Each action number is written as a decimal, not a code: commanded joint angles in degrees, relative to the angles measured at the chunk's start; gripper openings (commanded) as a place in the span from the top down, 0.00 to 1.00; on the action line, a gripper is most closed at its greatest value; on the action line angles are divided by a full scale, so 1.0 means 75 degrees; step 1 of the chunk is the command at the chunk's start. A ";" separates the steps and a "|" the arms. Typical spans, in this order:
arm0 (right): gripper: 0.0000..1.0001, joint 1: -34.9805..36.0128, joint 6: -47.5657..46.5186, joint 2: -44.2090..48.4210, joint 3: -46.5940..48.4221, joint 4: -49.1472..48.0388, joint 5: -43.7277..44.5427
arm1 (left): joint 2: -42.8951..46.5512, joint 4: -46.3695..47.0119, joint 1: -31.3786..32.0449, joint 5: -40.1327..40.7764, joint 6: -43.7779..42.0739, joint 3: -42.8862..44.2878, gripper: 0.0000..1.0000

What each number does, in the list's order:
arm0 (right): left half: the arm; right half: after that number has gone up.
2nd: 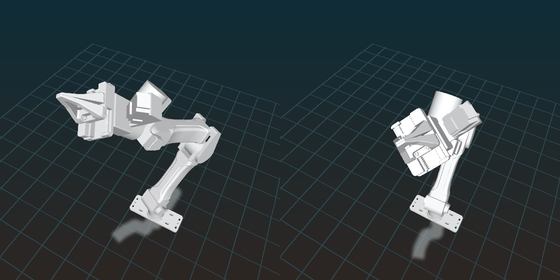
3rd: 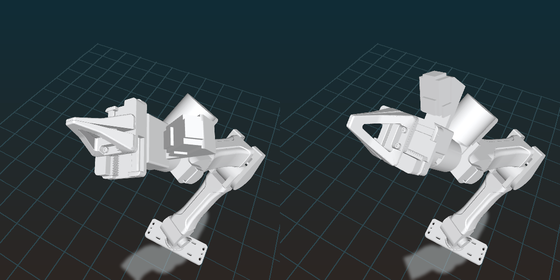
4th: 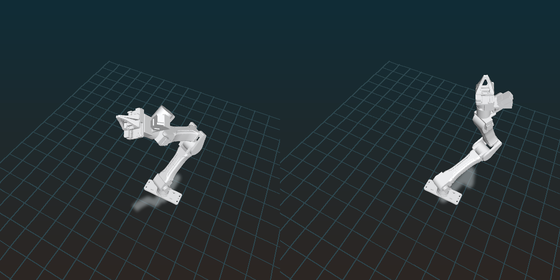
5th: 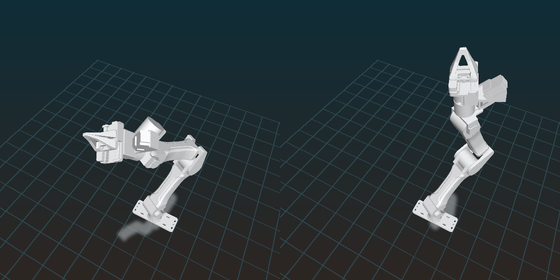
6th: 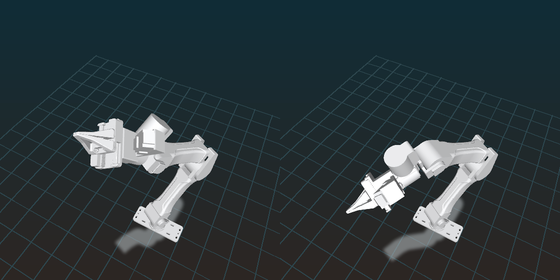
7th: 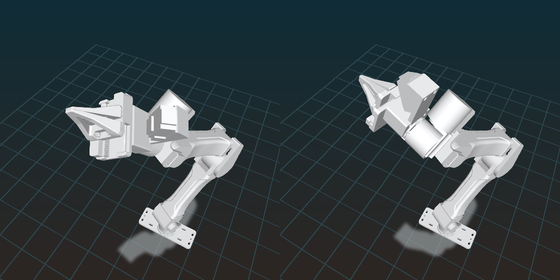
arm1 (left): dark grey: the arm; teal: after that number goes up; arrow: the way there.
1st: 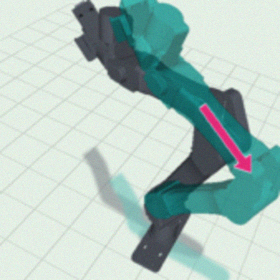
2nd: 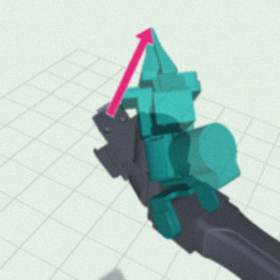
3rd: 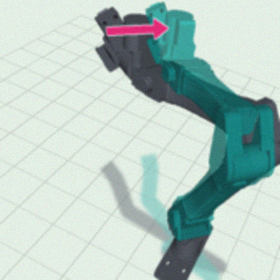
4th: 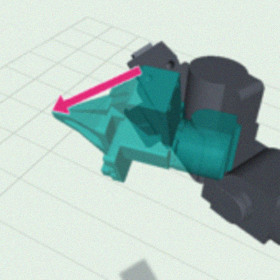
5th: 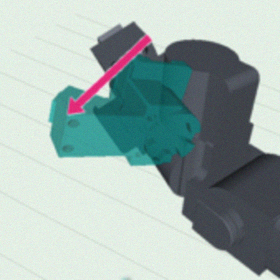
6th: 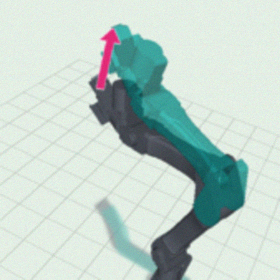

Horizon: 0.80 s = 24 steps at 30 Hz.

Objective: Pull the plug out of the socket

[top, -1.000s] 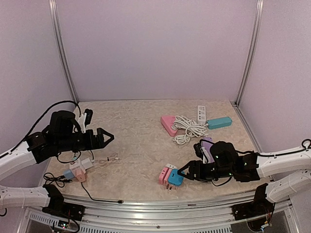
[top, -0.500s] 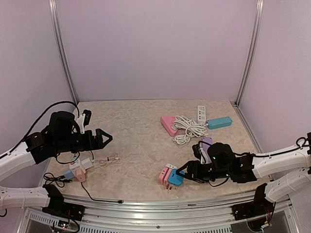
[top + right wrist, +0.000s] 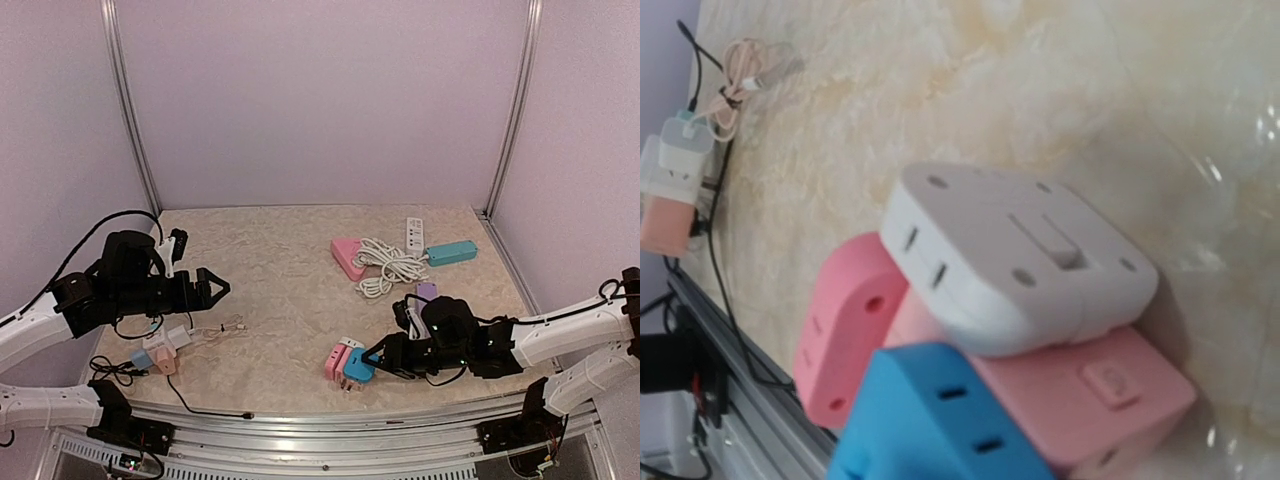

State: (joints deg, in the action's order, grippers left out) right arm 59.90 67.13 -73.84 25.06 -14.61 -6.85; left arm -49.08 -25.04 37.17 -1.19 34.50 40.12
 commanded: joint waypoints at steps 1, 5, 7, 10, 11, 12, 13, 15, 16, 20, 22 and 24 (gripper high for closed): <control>0.63 0.0091 0.0255 -0.0148 -0.0028 -0.0198 -0.0065 | 0.0001 -0.0119 0.0048 0.0017 0.0029 0.0271 0.01; 0.71 0.0088 0.0440 -0.0077 -0.0118 -0.0469 -0.0076 | 0.0002 -0.0035 0.0048 -0.0070 0.0115 0.0233 0.01; 0.75 0.0088 0.0455 -0.0001 -0.0098 -0.0499 -0.0033 | 0.0010 0.0087 0.0048 -0.0187 0.0122 0.0196 0.01; 0.83 0.0094 0.0466 0.0102 -0.0073 -0.0562 0.0044 | -0.0035 0.0240 0.0048 -0.0325 0.0122 0.0170 0.01; 0.87 0.0094 0.0470 0.0136 -0.0082 -0.0633 0.0062 | -0.0079 0.0287 0.0048 -0.0360 0.0121 0.0176 0.01; 0.90 0.0094 0.0472 0.0162 -0.0094 -0.0734 0.0076 | -0.0115 0.0336 0.0054 -0.0398 0.0122 0.0173 0.01; 0.93 0.0088 0.0471 0.0166 -0.0111 -0.0850 0.0114 | -0.0148 0.0394 0.0049 -0.0453 0.0117 0.0171 0.01; 0.96 0.0091 0.0471 0.0146 -0.0140 -0.1089 0.0158 | -0.0220 0.0549 0.0057 -0.0600 0.0148 0.0150 0.01; 0.99 0.0090 0.0471 0.0112 -0.0136 -0.1196 0.0186 | -0.0256 0.0639 0.0060 -0.0688 0.0173 0.0131 0.01; 1.00 0.0088 0.0400 -0.0105 -0.0025 -0.1769 0.0181 | -0.0397 0.1250 0.0080 -0.1184 0.0385 -0.0051 0.01; 1.00 0.0092 0.0302 -0.0265 0.0146 -0.1901 0.0187 | -0.0480 0.1656 0.0141 -0.1438 0.0540 -0.0192 0.01; 1.00 0.0090 0.0189 -0.0450 0.0361 -0.1955 0.0215 | -0.0642 0.2004 0.0240 -0.1634 0.0690 -0.0296 0.01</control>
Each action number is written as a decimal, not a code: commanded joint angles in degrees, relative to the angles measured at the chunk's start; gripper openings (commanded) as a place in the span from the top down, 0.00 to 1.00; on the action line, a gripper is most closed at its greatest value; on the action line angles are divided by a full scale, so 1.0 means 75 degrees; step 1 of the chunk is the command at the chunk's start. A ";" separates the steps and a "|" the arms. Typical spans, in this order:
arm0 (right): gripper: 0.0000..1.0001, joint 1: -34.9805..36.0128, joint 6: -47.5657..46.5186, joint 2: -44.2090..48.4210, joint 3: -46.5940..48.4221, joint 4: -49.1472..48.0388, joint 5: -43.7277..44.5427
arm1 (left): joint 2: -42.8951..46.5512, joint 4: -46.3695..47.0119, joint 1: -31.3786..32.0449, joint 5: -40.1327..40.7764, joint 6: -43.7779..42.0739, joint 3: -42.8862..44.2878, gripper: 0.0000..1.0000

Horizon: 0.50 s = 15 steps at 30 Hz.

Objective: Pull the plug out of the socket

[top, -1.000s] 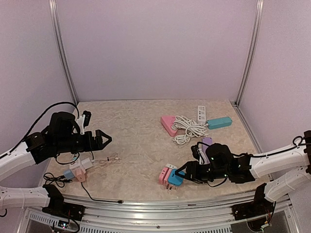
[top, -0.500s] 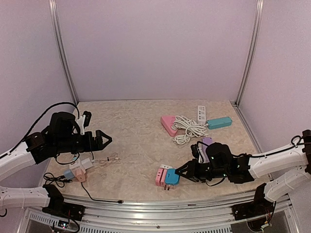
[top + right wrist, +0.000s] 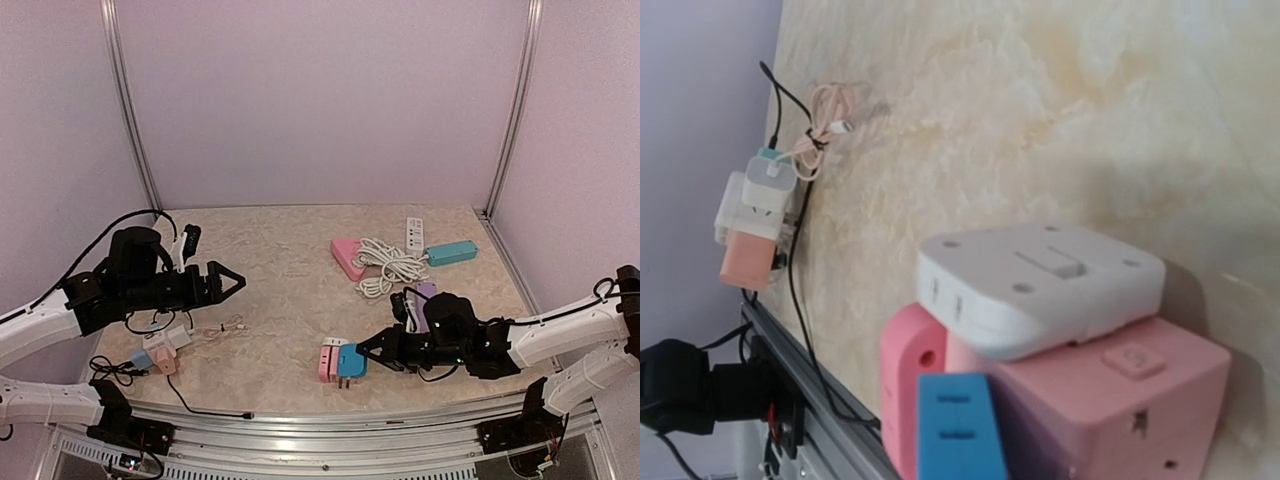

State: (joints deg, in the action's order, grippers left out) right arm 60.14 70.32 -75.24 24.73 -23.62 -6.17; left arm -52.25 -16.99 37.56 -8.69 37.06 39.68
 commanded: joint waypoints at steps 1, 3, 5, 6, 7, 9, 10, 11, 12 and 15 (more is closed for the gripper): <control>1.00 0.0063 -0.0289 -0.0370 0.0532 -0.0815 0.0131 | -0.0288 0.1066 0.0254 -0.0674 0.0414 -0.0259 0.01; 1.00 0.0062 -0.0364 -0.0597 0.0745 -0.0927 0.0123 | -0.0482 0.1266 0.0400 -0.0716 0.0497 -0.0264 0.01; 1.00 0.0062 -0.0424 -0.0822 0.0971 -0.1079 0.0076 | -0.0736 0.1468 0.0580 -0.0743 0.0555 -0.0263 0.01; 1.00 0.0061 -0.0459 -0.0938 0.1068 -0.1111 0.0056 | -0.0874 0.1599 0.0656 -0.0798 0.0592 -0.0272 0.01; 1.00 0.0056 -0.0484 -0.1058 0.1156 -0.1125 0.0029 | -0.1055 0.1724 0.0726 -0.0859 0.0639 -0.0291 0.01; 1.00 0.0056 -0.0506 -0.1268 0.1271 -0.1240 -0.0054 | -0.1326 0.2047 0.0853 -0.0989 0.0749 -0.0319 0.01; 1.00 0.0056 -0.0497 -0.1375 0.1299 -0.1350 -0.0092 | -0.1452 0.2120 0.0932 -0.1029 0.0780 -0.0322 0.01; 1.00 0.0056 -0.0475 -0.1469 0.1326 -0.1455 -0.0133 | -0.1677 0.2195 0.1020 -0.1057 0.0807 -0.0307 0.01; 1.00 0.0056 -0.0453 -0.1549 0.1341 -0.1546 -0.0166 | -0.1807 0.2316 0.1092 -0.1096 0.0833 -0.0285 0.01; 1.00 0.0050 -0.0422 -0.1727 0.1387 -0.1689 -0.0250 | -0.2363 0.2415 0.1292 -0.1142 0.0822 -0.0153 0.01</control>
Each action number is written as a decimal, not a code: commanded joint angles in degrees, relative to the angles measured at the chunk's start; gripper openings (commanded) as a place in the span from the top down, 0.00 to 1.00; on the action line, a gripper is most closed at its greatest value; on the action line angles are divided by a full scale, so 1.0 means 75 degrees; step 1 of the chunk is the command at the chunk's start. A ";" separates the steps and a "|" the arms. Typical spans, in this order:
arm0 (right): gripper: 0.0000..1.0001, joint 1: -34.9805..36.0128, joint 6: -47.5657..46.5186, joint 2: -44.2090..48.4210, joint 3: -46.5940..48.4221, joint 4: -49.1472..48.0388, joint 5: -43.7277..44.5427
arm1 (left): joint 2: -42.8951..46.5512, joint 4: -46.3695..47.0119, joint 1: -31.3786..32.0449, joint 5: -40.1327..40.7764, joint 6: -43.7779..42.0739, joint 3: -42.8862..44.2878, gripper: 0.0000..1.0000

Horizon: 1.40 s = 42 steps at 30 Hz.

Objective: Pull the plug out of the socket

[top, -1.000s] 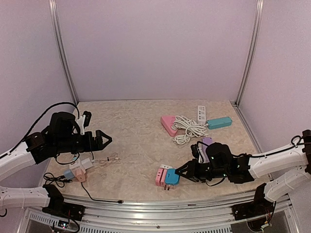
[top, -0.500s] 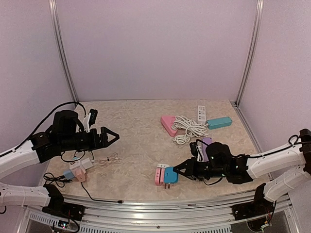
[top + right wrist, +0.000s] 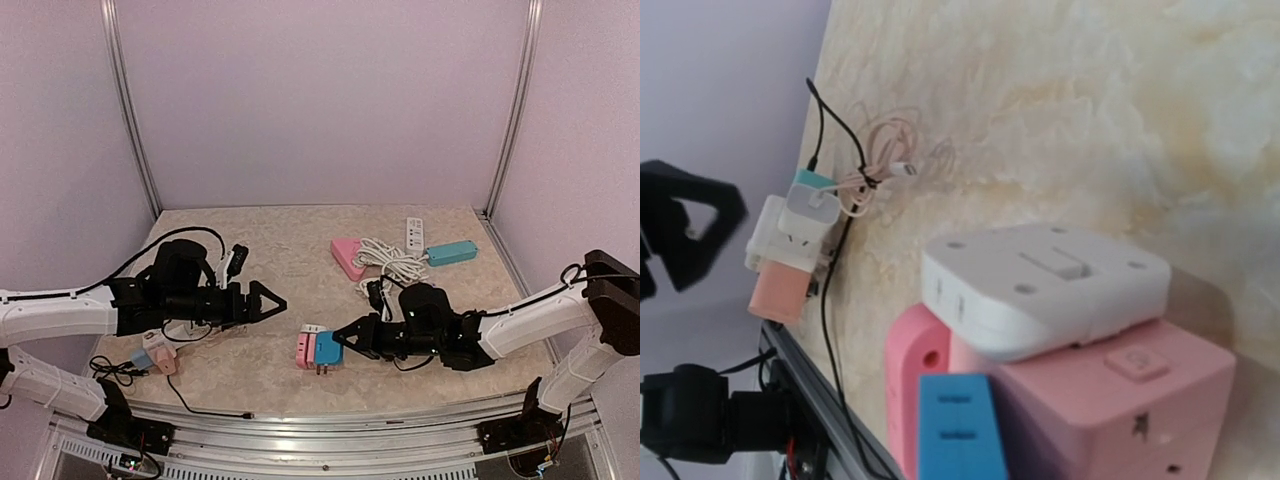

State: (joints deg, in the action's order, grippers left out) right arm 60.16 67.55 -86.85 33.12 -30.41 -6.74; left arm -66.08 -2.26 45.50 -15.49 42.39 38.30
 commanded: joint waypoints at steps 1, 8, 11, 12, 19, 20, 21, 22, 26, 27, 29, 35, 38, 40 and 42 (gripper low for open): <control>1.00 0.0043 -0.0061 -0.0198 0.0295 -0.0762 -0.0183 | -0.0687 0.0408 0.0254 -0.0252 0.0098 0.0075 0.01; 1.00 0.0046 -0.0450 0.0035 0.0508 -0.0004 0.0022 | -0.1575 0.0329 0.0389 -0.0375 -0.0018 0.0401 0.03; 1.00 0.0052 -0.0537 0.0119 0.0549 0.0183 0.0090 | -0.1920 0.0121 0.0534 -0.0345 -0.0105 0.0632 0.05; 1.00 0.0048 -0.0549 0.0138 0.0552 0.0231 0.0111 | -0.1993 0.0115 0.0577 -0.0369 -0.0126 0.0692 0.06; 1.00 0.0049 -0.0580 0.0254 0.0523 0.0376 0.0159 | -0.2677 0.0051 0.0745 -0.0490 -0.0151 0.1002 0.15; 1.00 0.0054 -0.0572 0.0281 0.0522 0.0396 0.0184 | -0.2759 0.0012 0.0760 -0.0493 -0.0153 0.1023 0.17; 1.00 0.0050 -0.0591 0.0306 0.0518 0.0412 0.0196 | -0.2806 -0.0035 0.0771 -0.0492 -0.0145 0.1051 0.19; 1.00 0.0045 -0.0608 0.0322 0.0517 0.0434 0.0211 | -0.2860 -0.0067 0.0777 -0.0500 -0.0155 0.1072 0.21; 1.00 0.0047 -0.0642 0.0401 0.0529 0.0543 0.0281 | -0.2982 -0.0102 0.0789 -0.0548 -0.0137 0.1049 0.25; 1.00 0.0043 -0.0649 0.0405 0.0529 0.0556 0.0285 | -0.3015 -0.0133 0.0781 -0.0541 -0.0129 0.1053 0.27; 1.00 0.0051 -0.0651 0.0420 0.0529 0.0578 0.0289 | -0.3044 -0.0204 0.0789 -0.0472 -0.0083 0.1046 0.29; 1.00 0.0050 -0.0629 0.0473 0.0495 0.0624 0.0335 | -0.2982 -0.0476 0.0789 -0.0216 -0.0013 0.0990 0.39; 1.00 0.0050 -0.0627 0.0522 0.0489 0.0661 0.0348 | -0.2933 -0.0671 0.0789 0.0012 0.0002 0.0926 0.42; 1.00 0.0046 -0.0631 0.0540 0.0494 0.0677 0.0352 | -0.2909 -0.0743 0.0769 0.0100 0.0059 0.0832 0.44; 1.00 0.0045 -0.0628 0.0552 0.0494 0.0705 0.0356 | -0.2888 -0.0778 0.0744 0.0142 0.0161 0.0741 0.46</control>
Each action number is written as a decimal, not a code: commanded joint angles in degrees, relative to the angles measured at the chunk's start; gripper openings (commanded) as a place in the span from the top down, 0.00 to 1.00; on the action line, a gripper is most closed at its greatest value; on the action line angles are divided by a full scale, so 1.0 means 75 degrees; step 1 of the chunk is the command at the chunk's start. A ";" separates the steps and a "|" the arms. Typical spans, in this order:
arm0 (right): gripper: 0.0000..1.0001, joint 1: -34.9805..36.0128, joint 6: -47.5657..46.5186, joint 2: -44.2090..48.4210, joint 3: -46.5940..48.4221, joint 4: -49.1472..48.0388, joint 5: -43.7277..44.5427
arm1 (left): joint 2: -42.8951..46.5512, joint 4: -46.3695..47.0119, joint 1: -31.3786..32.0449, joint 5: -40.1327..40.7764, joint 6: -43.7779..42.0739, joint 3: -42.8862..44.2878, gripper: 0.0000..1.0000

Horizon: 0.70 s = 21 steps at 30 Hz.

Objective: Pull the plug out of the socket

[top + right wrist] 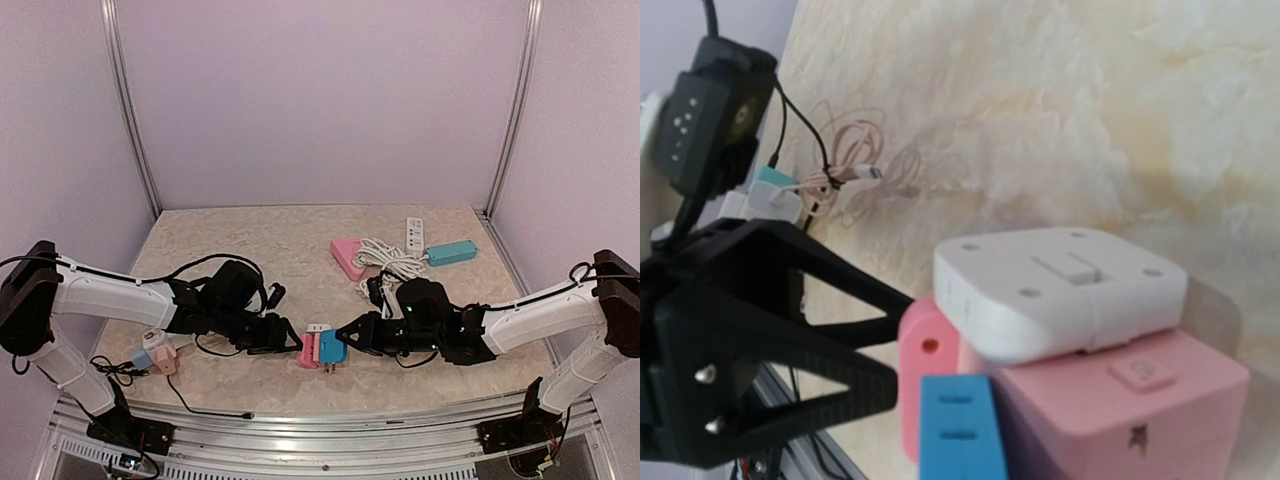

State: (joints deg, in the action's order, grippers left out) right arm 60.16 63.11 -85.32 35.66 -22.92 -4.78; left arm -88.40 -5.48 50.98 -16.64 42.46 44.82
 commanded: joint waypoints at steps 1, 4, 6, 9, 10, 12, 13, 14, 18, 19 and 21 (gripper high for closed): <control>1.00 0.0043 -0.0036 0.0348 0.0145 -0.0283 0.0094 | 0.0117 -0.0287 0.0011 0.0306 0.0156 -0.0175 0.46; 1.00 0.0051 -0.0024 0.0380 0.0133 -0.0254 0.0108 | 0.0432 0.0065 0.0067 0.0261 0.0088 -0.0301 0.46; 1.00 0.0047 -0.0024 0.0399 0.0121 -0.0232 0.0120 | 0.0689 0.0249 0.0091 0.0188 -0.0006 -0.0298 0.45; 1.00 0.0051 -0.0018 0.0401 0.0141 -0.0226 0.0129 | 0.0983 0.0516 0.0092 0.0005 -0.0070 -0.0269 0.37; 1.00 0.0053 -0.0024 0.0403 0.0143 -0.0226 0.0122 | 0.1039 0.0636 0.0093 -0.0086 -0.0059 -0.0269 0.34; 1.00 0.0044 -0.0024 0.0401 0.0166 -0.0227 0.0119 | 0.1063 0.0980 0.0093 -0.0293 -0.0015 -0.0289 0.26; 1.00 0.0041 -0.0021 0.0409 0.0167 -0.0236 0.0113 | 0.1032 0.1053 0.0093 -0.0320 0.0009 -0.0277 0.20; 1.00 0.0047 -0.0021 0.0423 0.0173 -0.0253 0.0111 | 0.0965 0.1040 0.0092 -0.0298 0.0030 -0.0227 0.18; 1.00 0.0052 -0.0059 0.0473 0.0213 -0.0184 0.0099 | 0.0569 0.0890 -0.0034 -0.0132 0.0352 -0.0300 0.13; 1.00 0.0045 -0.0071 0.0488 0.0224 -0.0163 0.0104 | 0.0514 0.1149 -0.0123 -0.0266 0.0430 -0.0440 0.13; 1.00 0.0049 -0.0090 0.0555 0.0226 -0.0119 0.0104 | 0.0502 0.1480 -0.0254 -0.0555 0.0511 -0.0665 0.12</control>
State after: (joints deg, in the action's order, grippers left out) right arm 60.16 63.02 -84.09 35.66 -22.13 -4.38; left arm -83.40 1.72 50.63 -18.09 44.36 42.39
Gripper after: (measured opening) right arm 0.163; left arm 0.874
